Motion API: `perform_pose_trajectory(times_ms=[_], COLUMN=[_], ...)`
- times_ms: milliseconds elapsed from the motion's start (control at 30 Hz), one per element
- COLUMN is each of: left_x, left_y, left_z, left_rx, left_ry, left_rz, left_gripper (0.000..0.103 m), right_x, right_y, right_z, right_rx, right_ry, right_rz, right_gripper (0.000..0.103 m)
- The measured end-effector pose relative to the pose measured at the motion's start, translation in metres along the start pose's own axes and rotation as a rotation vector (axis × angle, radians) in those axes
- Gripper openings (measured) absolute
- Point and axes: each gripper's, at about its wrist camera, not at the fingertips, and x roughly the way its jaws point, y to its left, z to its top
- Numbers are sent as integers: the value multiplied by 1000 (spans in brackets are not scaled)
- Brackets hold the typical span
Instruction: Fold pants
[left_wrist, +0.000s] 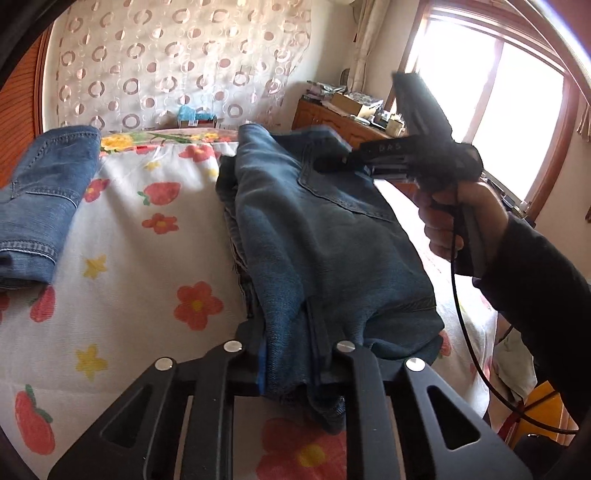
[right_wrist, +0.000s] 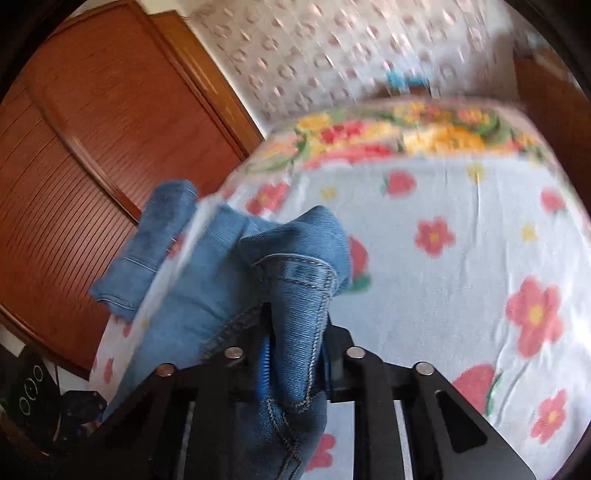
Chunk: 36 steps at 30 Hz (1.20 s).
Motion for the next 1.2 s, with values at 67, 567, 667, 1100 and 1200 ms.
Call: perform_pose_trajectory(times_ms=[67,567,667,1100,1200], left_x=[-7,-106,-121,-109,-85], left_y=[0,59,93,201,223], left_z=[2,36,38,63,55], left_rx=[6,-31,-65,-81,-123], left_ry=[-20,-236,-249,-190,-116], left_rz=[-1,111,171,345,381], left_gripper=[15,15,15,15,15], right_x=[-14,-27,8,163,218], right_y=[19,153,180,173,168], right_z=[2,75,89,143,144], right_rx=[-43,-271,-294,-210,-219], right_ry=[-44,-236,-233,-194,-78], right_rz=[-20,77,111,167,80], right_gripper=[18,17,17,19,23])
